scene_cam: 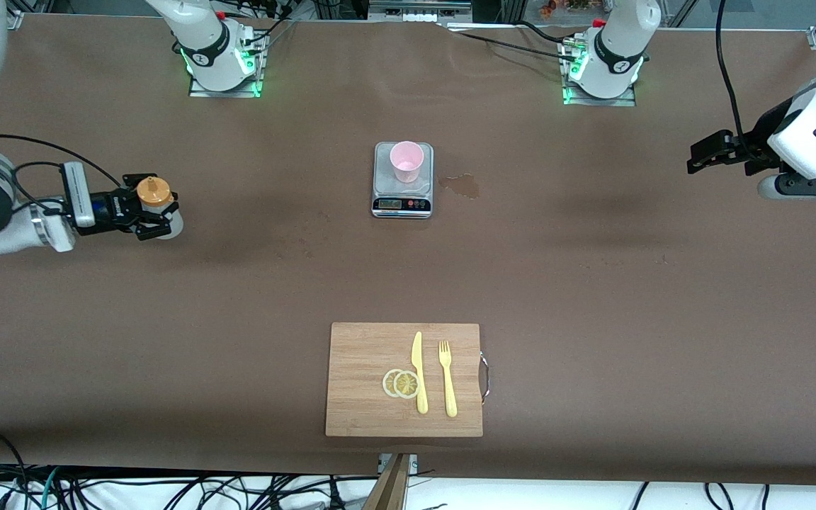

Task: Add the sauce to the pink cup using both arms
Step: 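Carry the bottle back and set it upright on the table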

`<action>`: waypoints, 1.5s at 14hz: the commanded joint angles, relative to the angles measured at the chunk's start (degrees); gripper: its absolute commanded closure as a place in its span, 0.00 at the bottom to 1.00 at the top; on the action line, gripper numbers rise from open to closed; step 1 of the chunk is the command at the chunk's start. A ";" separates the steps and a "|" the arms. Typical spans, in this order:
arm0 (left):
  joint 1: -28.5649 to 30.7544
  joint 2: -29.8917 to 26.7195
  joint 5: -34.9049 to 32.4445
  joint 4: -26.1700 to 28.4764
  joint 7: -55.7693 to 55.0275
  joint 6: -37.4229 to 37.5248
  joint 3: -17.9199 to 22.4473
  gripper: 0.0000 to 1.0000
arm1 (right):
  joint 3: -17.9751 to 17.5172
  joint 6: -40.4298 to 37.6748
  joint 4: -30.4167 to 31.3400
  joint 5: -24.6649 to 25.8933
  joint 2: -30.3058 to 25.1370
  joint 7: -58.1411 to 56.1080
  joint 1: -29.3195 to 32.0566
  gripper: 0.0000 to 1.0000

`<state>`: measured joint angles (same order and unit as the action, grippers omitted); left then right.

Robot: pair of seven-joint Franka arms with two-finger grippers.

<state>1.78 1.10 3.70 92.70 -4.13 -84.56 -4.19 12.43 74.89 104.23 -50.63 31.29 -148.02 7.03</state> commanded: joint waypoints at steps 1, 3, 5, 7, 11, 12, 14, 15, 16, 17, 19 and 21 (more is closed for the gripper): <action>0.50 0.66 0.87 -1.74 -0.35 1.32 -0.29 0.00 | 0.14 -2.73 -1.04 -3.06 5.51 -8.48 1.32 0.91; 0.59 0.66 0.87 -1.82 -0.35 1.32 -0.29 0.00 | 0.14 -3.17 -0.87 -4.82 8.24 -11.49 1.59 0.90; 0.59 0.66 0.87 -1.82 -0.35 1.32 -0.29 0.00 | 0.14 -3.96 -0.43 -7.63 11.06 -13.16 1.50 0.90; 0.59 0.66 0.87 -1.82 -0.35 1.32 -0.29 0.00 | 0.06 -4.14 0.53 -9.91 12.65 -13.87 1.15 0.89; 0.59 0.66 0.87 -1.82 -0.35 1.32 -0.29 0.00 | -0.30 -4.05 2.47 -15.01 15.54 -14.40 -1.22 0.86; 0.59 0.66 0.87 -2.17 -0.35 1.32 -0.29 0.00 | -0.30 -4.05 2.56 -15.89 16.42 -14.57 -1.75 0.86; 0.59 0.66 0.87 -2.44 -0.35 1.24 -0.29 0.00 | -0.30 -3.88 2.56 -16.78 17.74 -14.57 -2.28 0.73; 0.59 0.66 0.87 -2.53 -0.35 1.32 -0.29 0.00 | -0.30 -3.88 2.47 -16.87 17.92 -14.57 -2.28 0.43; 0.68 0.75 0.87 -2.53 -0.35 1.32 -0.29 0.00 | -0.21 -4.14 2.30 -16.87 17.84 -14.49 -2.19 0.01; 0.68 0.75 0.87 -2.53 -0.44 1.32 -0.29 0.00 | -0.21 -4.14 2.12 -16.87 17.84 -14.23 -2.19 0.00; 0.68 0.75 0.87 -2.53 -0.35 1.32 -0.29 0.00 | 0.05 -4.32 1.51 -17.65 17.22 -13.35 -2.19 0.00; 0.68 0.75 0.87 -2.53 -0.44 1.32 -0.20 0.00 | 1.19 -6.32 -0.59 -17.40 17.05 -11.77 -2.10 0.00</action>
<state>1.92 1.12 3.70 91.91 -4.13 -84.55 -4.19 12.19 70.79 105.01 -67.39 48.52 -156.79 5.01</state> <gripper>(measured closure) 0.000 0.128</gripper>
